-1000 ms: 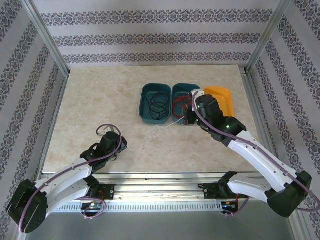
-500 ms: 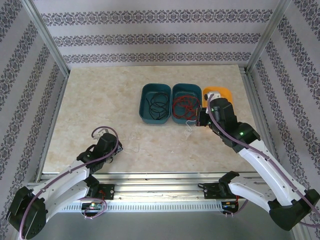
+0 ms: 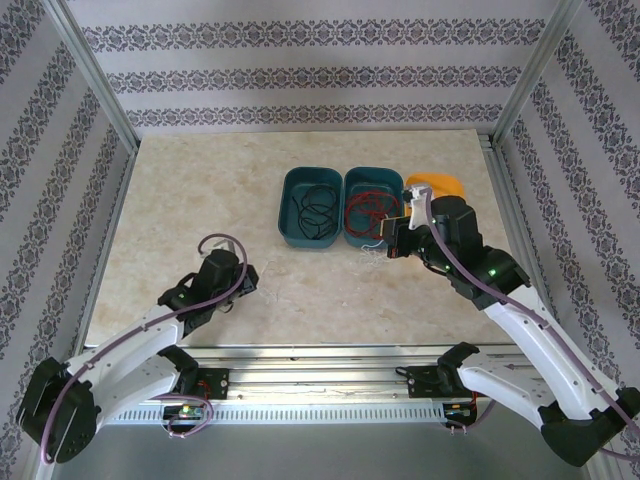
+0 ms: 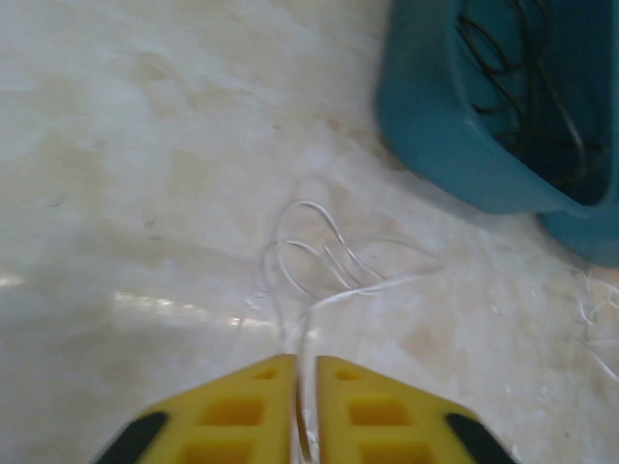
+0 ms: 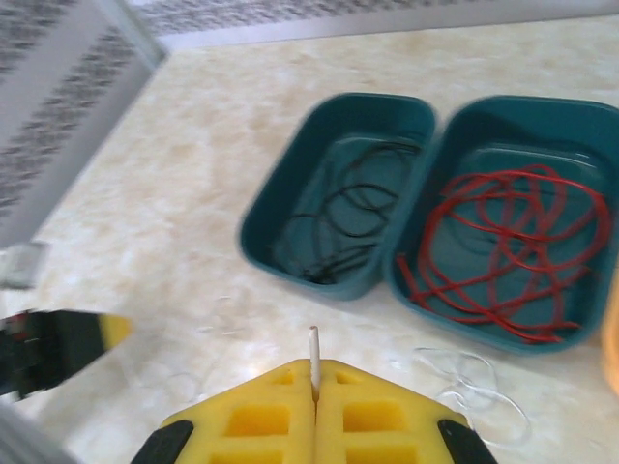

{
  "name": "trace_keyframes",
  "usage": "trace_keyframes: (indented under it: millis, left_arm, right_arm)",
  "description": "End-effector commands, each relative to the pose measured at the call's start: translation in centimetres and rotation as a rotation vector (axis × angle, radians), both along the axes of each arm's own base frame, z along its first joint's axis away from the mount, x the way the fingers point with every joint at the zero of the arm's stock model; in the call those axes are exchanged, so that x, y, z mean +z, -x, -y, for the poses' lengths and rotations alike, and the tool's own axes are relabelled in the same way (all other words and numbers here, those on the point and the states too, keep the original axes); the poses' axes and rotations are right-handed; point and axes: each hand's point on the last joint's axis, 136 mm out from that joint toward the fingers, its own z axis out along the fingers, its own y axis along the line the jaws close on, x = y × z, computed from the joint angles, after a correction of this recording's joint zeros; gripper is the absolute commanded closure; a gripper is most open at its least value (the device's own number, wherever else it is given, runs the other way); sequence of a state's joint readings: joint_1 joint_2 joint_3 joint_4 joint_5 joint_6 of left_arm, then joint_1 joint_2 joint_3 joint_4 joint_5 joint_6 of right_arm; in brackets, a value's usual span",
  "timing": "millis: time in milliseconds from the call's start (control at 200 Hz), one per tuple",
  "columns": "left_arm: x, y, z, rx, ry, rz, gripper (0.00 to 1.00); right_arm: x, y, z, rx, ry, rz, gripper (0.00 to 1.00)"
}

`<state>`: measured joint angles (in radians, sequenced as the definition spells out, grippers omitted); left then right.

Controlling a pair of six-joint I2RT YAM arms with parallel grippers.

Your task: Untangle the cables

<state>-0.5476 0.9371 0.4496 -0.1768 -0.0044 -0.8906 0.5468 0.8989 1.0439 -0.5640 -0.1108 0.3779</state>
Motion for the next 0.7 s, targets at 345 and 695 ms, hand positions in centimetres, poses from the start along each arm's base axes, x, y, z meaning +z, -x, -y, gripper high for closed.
trace_keyframes:
  millis: [345,695]
  left_arm:
    - [1.7,-0.4,2.7,-0.135,0.034,0.074,0.40]
    - [5.7,0.0,7.2,-0.352,0.098,0.282,0.18]
  right_arm:
    - [7.0,3.1,-5.2,0.314,-0.194,0.122,1.00]
    - [4.0,0.3,-6.3,0.231,-0.226,0.010,1.00]
